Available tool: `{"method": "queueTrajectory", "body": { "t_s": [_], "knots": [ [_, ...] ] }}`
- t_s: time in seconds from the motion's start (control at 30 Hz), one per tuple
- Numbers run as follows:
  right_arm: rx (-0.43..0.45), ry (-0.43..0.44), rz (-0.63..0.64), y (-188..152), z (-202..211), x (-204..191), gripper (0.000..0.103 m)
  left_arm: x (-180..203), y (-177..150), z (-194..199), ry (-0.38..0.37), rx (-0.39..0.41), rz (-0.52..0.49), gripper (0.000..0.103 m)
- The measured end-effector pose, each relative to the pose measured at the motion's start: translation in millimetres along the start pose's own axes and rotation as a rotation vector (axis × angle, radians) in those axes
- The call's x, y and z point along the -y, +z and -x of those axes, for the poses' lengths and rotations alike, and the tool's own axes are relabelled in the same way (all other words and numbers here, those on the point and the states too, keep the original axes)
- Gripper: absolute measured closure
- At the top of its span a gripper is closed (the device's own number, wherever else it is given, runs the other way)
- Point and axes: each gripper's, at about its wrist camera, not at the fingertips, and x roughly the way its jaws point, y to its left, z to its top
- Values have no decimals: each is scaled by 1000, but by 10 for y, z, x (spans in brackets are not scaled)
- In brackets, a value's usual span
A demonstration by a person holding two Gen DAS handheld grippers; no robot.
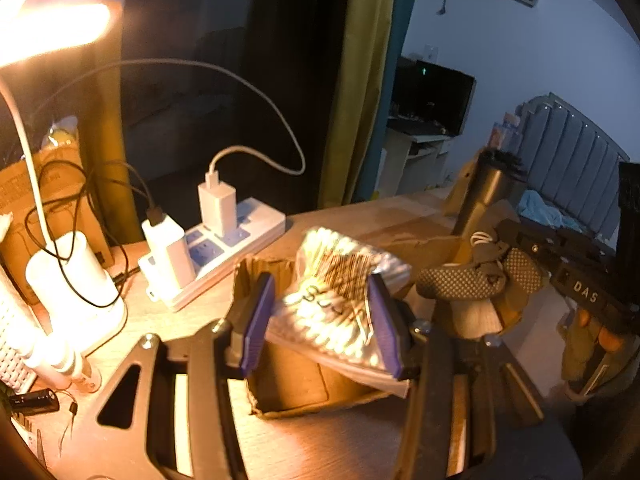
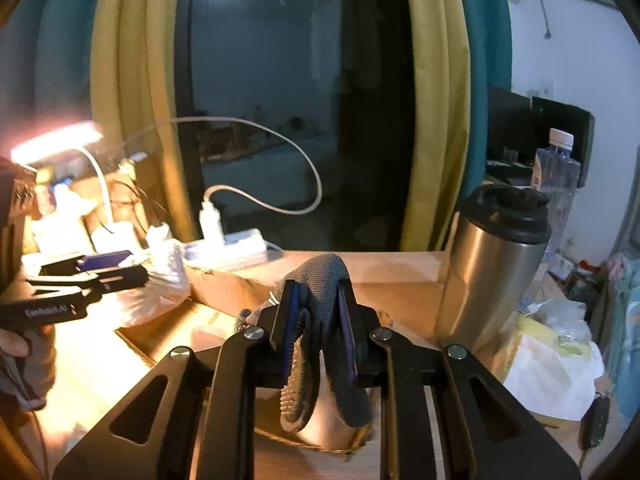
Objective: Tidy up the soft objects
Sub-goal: 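Lift the swab bag and gloves and carry both into the cardboard box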
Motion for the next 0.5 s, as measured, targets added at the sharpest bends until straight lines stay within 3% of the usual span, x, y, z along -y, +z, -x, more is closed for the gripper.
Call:
{"method": "queueTrajectory", "body": {
  "t_s": [0.5],
  "knots": [
    [-196,-41,-9,-374,-501,28,82,6,-199,-308,30,-80,-32,54]
  ]
}}
